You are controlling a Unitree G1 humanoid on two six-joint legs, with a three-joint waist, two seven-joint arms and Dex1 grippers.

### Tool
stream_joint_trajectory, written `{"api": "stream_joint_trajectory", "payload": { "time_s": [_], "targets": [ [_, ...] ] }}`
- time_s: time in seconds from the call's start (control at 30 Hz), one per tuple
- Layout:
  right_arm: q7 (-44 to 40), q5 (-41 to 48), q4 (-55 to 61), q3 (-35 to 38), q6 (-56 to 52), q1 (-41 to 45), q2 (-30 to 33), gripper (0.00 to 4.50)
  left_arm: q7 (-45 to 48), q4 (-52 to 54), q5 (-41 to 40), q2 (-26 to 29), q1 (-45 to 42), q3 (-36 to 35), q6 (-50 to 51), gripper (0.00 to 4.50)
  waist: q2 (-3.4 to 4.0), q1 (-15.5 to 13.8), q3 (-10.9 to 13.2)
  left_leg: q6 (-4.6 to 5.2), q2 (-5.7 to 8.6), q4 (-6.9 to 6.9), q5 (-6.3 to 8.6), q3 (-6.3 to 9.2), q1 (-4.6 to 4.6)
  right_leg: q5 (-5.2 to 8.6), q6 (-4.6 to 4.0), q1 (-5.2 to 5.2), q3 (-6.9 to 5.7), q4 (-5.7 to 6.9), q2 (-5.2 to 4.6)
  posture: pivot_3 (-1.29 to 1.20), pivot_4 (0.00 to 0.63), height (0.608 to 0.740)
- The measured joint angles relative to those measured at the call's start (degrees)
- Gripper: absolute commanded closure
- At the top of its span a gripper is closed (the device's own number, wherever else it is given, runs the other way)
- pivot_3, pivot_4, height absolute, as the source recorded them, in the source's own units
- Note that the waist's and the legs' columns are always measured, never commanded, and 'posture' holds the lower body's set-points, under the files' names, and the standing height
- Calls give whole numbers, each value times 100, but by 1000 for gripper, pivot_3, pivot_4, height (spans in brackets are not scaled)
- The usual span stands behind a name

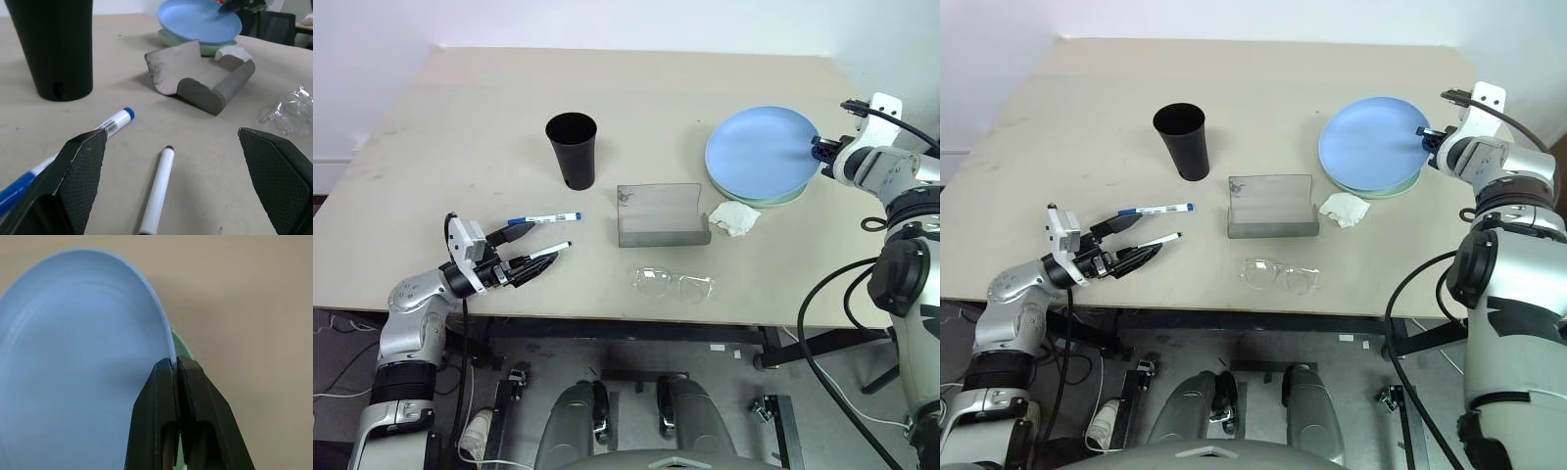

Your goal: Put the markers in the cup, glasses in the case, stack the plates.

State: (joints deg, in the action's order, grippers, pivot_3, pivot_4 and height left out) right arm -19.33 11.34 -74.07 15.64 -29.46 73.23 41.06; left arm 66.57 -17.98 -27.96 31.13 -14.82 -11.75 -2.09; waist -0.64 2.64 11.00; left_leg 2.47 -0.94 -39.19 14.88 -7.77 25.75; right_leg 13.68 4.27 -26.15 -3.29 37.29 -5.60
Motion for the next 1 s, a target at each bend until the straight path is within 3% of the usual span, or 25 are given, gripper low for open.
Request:
{"api": "stream_joint_trajectory", "payload": {
  "time_s": [0.37, 0.47, 0.83, 0.93, 1.0],
  "targets": [
    [87, -276, -40, -75, -18, -83, -174, 4477, 167, -508, 100, 0, -197, -3, -276, 0, 4, -1, -2, -2, -1, 0, -3, -1, -2, -2, -2, -2, 2, 9, 0, 0, 150, 710],
    [25, -379, -40, -136, -17, -85, -174, 3784, 221, -699, 128, -2, -257, -3, -398, 0, 4, 5, -2, -2, -2, 0, -3, -1, -2, -2, -2, -3, 2, 10, 1, 0, 150, 710],
    [-358, -719, 23, -501, 489, -94, -188, 24, 353, -1023, 230, -158, -284, 5, -757, 0, 6, 3, -3, -1, -1, -3, -5, -5, -6, -2, -2, -3, 3, 18, 1, 0, 150, 710],
    [-961, -708, 259, -540, 594, -95, -175, 24, 424, -1104, 230, -155, -292, -4, -819, 0, 7, 5, -3, 0, -1, -3, -5, -7, -7, -2, -1, -4, 4, 20, 1, 0, 150, 710],
    [-1846, -547, 796, -590, 557, -163, -157, 24, 460, -1153, 229, -145, -306, -24, -836, 0, 8, 5, -3, 1, -3, -3, -6, -7, -8, -2, -1, -4, 4, 21, 3, 0, 150, 710]
  ]
}}
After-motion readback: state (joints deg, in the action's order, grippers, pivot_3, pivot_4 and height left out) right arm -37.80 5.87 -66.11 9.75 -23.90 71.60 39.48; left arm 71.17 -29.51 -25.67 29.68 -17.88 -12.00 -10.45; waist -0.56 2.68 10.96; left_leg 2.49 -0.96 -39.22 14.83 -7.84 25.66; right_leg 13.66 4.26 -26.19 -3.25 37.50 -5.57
